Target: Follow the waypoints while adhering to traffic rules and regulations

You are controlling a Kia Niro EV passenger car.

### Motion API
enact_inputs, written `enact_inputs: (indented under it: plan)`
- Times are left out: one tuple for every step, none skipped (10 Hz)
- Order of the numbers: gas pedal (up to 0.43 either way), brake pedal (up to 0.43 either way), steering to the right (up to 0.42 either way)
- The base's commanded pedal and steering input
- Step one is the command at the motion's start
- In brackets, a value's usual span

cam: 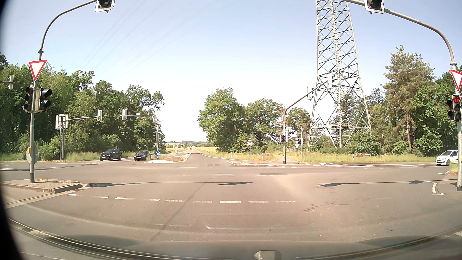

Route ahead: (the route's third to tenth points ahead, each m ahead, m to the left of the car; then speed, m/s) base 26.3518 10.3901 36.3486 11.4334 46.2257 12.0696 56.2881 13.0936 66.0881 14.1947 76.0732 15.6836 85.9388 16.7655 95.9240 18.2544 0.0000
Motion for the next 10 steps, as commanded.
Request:
enact_inputs:
  plan:
    - [0.000, 0.311, -0.026]
    - [0.000, 0.311, -0.026]
    - [0.000, 0.311, -0.026]
    - [0.000, 0.305, -0.026]
    - [0.000, 0.311, -0.026]
    - [0.000, 0.305, -0.026]
    - [0.000, 0.311, -0.026]
    - [0.000, 0.305, -0.026]
    - [0.000, 0.305, -0.026]
    - [0.000, 0.311, -0.026]
